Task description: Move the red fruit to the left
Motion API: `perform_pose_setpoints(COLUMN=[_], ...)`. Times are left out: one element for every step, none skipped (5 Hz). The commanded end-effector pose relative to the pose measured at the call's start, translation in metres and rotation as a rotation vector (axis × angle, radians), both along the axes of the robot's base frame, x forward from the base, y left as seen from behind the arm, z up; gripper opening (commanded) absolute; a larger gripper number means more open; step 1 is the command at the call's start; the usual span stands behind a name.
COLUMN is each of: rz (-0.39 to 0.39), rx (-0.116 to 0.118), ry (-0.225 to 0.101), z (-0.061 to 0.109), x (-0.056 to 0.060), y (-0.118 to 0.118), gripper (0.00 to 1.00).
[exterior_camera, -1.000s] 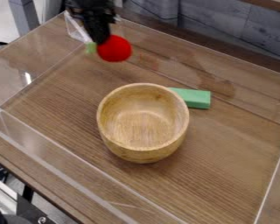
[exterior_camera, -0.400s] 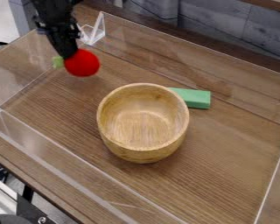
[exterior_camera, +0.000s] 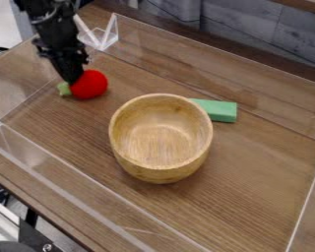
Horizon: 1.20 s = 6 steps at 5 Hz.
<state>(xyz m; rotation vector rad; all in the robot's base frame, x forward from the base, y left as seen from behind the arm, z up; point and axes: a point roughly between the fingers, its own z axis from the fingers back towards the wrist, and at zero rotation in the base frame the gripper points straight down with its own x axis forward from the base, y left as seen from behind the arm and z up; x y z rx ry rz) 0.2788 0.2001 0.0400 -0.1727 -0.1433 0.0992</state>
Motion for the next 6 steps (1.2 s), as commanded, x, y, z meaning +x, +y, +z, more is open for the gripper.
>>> perform_pose_setpoints(rz=[-0.014,-0.028,0.000,0.026,0.023,0.020], rx=[0.013,0.005,-0.005,-0.015,-0.026,-0.035], ry=[-0.001,0.016,0.032,0.049,0.065,0.082], z=[0.002,-0.002,-0.018,-0.024,-0.028,-0.031], x=[0.001,0.001,-0.001,-0.005,-0.006,-0.007], y=[0.003,0.002,0.007,0.007,0.007,0.007], gripper=[0.00,0.00,0.00,0.00,0.00,0.00])
